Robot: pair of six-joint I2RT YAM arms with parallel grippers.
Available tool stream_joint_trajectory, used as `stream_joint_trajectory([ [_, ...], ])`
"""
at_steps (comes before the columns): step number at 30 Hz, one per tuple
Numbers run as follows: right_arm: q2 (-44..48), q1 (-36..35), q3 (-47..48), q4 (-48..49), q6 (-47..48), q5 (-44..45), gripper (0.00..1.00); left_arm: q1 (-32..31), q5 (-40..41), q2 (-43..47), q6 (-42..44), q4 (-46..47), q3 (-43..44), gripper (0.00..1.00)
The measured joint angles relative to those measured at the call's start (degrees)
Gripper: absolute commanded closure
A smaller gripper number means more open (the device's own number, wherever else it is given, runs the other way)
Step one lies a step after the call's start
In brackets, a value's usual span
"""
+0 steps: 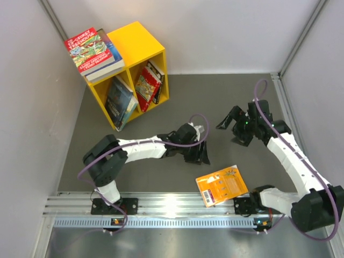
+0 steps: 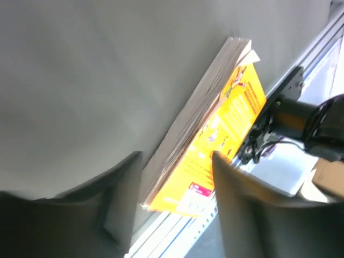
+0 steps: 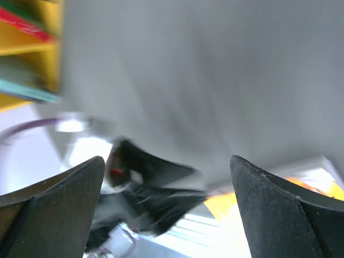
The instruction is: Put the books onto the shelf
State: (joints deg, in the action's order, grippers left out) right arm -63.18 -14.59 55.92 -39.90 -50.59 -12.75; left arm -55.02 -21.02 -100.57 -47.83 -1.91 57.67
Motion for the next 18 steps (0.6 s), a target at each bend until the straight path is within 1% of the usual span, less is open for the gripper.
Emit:
stream_joint_trajectory([
  [1, -0.31, 0.55, -0.09, -1.86, 0.98, 0.39, 0.00, 0.31, 0.07, 0.83, 1.53, -1.40, 0.17, 0.17],
  [2, -0.48, 0.79, -0.52, -3.15, 1.55, 0.70, 0.00, 0.48, -0.13, 1.49, 3.37, -2.89, 0.55, 0.04],
  [3, -0.44, 1.05, -1.46, -4.24, 2.08, 0.83, 0.00, 0.48, -0.50, 1.88, 5.01, -4.33, 1.25, 0.02],
  [7, 1.36, 3.91, -5.44, -9.14, 3.08, 1.36, 0.00, -1.01, -2.34, 1.36, 11.52, -9.07, 4.87, 0.02],
  [11, 2.05, 5.73, -3.06, -12.90, 4.57, 2.54, 0.00, -4.81, -3.67, -2.56, 16.68, -11.78, 7.87, 0.02],
  [14, 2.60, 6.62, -0.96, -13.55, 5.29, 2.56, 0.00, -8.66, -4.00, -6.43, 18.95, -12.83, 8.35, 0.02],
  [16, 3.82, 7.52, -0.70, -13.99, 5.62, 2.54, 0.00, -10.43, -3.80, -7.17, 19.91, -13.40, 9.79, 0.02],
  [17, 4.61, 8.15, -0.70, -14.53, 5.66, 2.47, 0.00, -11.17, -3.06, -7.78, 20.48, -13.86, 10.73, 0.07],
  [18, 5.22, 8.61, -0.70, -15.02, 5.73, 2.45, 0.00, -12.13, -1.77, -8.87, 21.09, -14.29, 11.67, 0.15],
])
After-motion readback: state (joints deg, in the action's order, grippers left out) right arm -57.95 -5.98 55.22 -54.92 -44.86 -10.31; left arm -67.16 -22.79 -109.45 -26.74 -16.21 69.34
